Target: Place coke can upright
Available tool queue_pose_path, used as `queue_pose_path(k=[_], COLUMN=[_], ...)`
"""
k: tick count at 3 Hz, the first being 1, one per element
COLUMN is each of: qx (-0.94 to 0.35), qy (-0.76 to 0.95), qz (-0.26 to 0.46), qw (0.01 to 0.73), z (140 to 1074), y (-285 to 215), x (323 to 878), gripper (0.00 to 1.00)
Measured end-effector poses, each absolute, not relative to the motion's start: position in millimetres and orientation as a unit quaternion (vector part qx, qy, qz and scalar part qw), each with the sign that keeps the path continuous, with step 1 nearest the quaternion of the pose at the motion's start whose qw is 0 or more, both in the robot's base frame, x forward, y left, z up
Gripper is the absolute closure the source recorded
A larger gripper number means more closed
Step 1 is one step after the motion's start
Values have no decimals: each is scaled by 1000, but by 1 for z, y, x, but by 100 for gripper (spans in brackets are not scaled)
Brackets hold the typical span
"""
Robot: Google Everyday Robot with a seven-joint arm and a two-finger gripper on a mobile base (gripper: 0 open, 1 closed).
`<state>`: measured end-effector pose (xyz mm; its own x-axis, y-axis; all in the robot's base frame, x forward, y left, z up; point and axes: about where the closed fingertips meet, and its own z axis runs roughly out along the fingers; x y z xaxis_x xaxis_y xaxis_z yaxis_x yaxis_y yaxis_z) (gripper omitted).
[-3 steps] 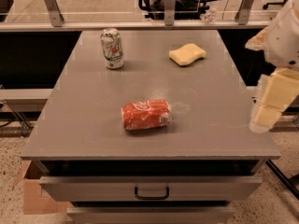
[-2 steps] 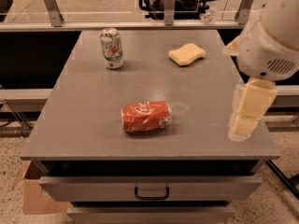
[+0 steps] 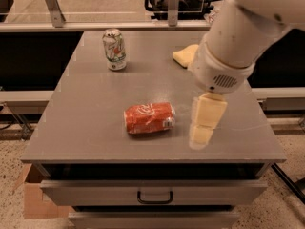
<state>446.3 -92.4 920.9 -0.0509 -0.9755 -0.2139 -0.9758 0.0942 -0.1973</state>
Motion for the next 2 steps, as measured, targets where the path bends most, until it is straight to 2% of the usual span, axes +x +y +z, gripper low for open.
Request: queue_pose_path(k=[2], qx=[-695], qy=[708], qz=[34], qw=[123], z=[882], y=[-32], x=[464], gripper=[0])
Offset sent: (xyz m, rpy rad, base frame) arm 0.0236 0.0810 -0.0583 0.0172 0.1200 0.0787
